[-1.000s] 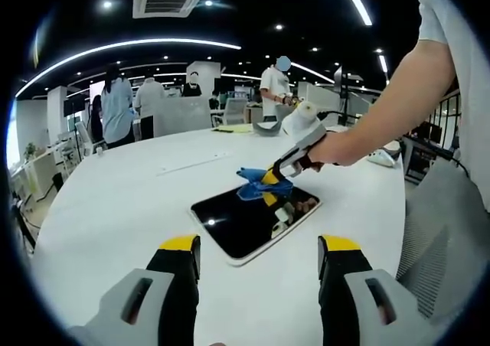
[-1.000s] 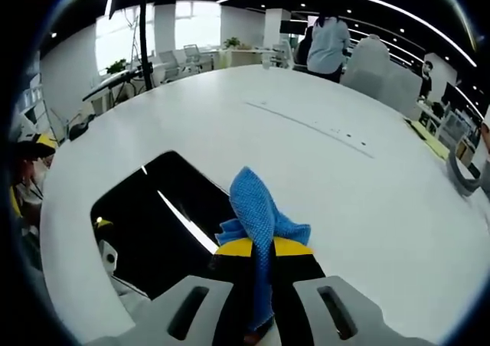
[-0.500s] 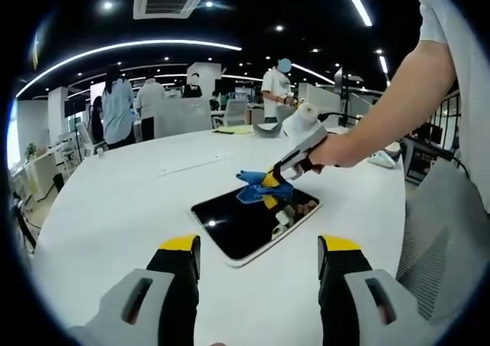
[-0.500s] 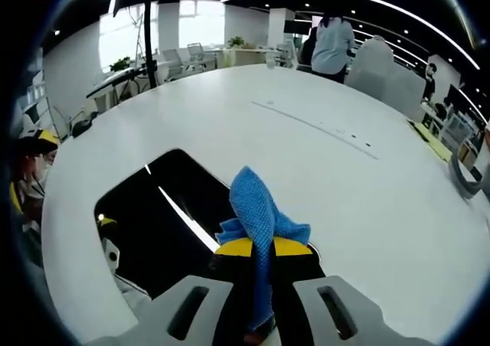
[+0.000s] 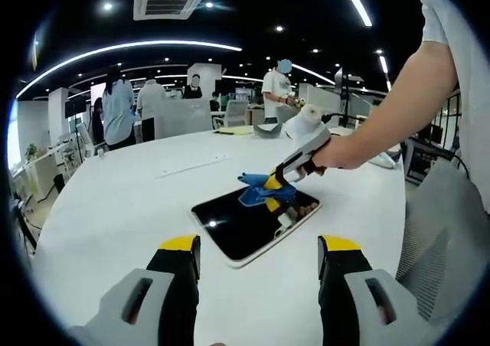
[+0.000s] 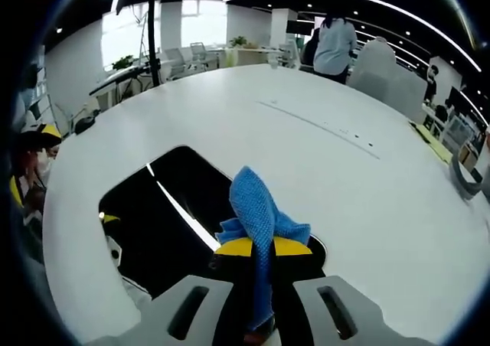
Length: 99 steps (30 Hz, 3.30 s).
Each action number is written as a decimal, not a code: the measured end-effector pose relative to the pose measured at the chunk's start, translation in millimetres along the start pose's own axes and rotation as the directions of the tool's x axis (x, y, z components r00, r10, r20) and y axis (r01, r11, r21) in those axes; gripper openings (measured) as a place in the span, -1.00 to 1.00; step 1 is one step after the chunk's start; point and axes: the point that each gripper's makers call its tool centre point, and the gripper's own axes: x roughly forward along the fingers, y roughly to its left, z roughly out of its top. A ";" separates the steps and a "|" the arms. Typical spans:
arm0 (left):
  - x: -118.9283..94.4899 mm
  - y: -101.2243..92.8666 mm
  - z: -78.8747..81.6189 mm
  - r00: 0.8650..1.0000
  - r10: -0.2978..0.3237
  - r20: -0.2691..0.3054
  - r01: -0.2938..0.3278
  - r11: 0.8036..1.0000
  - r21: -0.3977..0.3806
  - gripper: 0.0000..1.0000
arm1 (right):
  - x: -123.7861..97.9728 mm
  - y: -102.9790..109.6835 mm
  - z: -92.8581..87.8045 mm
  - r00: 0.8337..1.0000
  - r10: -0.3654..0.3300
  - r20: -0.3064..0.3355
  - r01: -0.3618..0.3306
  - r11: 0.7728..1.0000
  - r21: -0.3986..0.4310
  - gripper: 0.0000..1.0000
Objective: Wipe the mirror surface with the cleaning cloth until all visible marks leave the cleaned area.
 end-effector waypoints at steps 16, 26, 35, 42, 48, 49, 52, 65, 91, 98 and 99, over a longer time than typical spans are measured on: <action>-0.2 -4.3 3.2 1.000 -0.005 0.009 0.005 1.000 0.007 0.23 | -8.3 12.8 -6.5 1.000 0.011 0.005 -0.011 1.000 -0.007 -0.96; -1.7 -4.5 2.3 1.000 -0.006 0.008 0.006 1.000 0.010 0.23 | -11.0 17.4 -9.1 1.000 0.017 0.003 -0.017 1.000 -0.008 -0.96; -0.9 -5.0 6.1 1.000 -0.007 0.016 0.007 1.000 0.014 0.23 | -16.4 23.6 -12.8 1.000 0.024 0.001 -0.024 1.000 -0.002 -0.96; 0.4 -6.9 8.2 1.000 -0.013 0.019 0.013 1.000 0.016 0.23 | -20.4 28.1 -16.5 1.000 0.024 0.004 -0.024 1.000 -0.003 -0.96; 0.5 -9.5 9.8 1.000 -0.018 0.025 0.018 1.000 0.018 0.23 | -24.5 33.8 -20.6 1.000 0.030 0.001 -0.030 0.999 -0.018 -0.96; 0.3 -9.9 9.5 1.000 -0.018 0.024 0.018 1.000 0.018 0.23 | -25.1 34.4 -21.1 1.000 0.030 0.000 -0.030 0.999 -0.018 -0.96; 0.6 -11.0 8.9 0.999 -0.023 0.023 0.022 1.000 0.020 0.23 | -27.8 37.3 -22.7 0.999 0.032 -0.002 -0.032 0.999 -0.023 -0.96; 0.0 -10.9 8.4 0.999 -0.025 0.022 0.025 0.999 0.027 0.23 | -36.5 47.9 -29.4 0.999 0.042 -0.002 -0.042 0.999 -0.025 -0.96; -0.4 -12.3 8.0 0.999 -0.023 0.029 0.023 1.000 0.020 0.22 | -48.7 68.3 -39.8 0.998 0.061 0.002 -0.061 0.998 -0.034 -0.96; -0.4 -12.1 8.1 0.999 -0.023 0.032 0.022 1.000 0.018 0.22 | -52.3 74.2 -42.7 0.998 0.062 0.004 -0.062 0.998 -0.032 -0.96; -0.4 -12.4 7.3 0.999 -0.025 0.027 0.024 0.999 0.021 0.22 | -52.6 74.7 -42.9 0.998 0.063 0.004 -0.063 0.998 -0.033 -0.96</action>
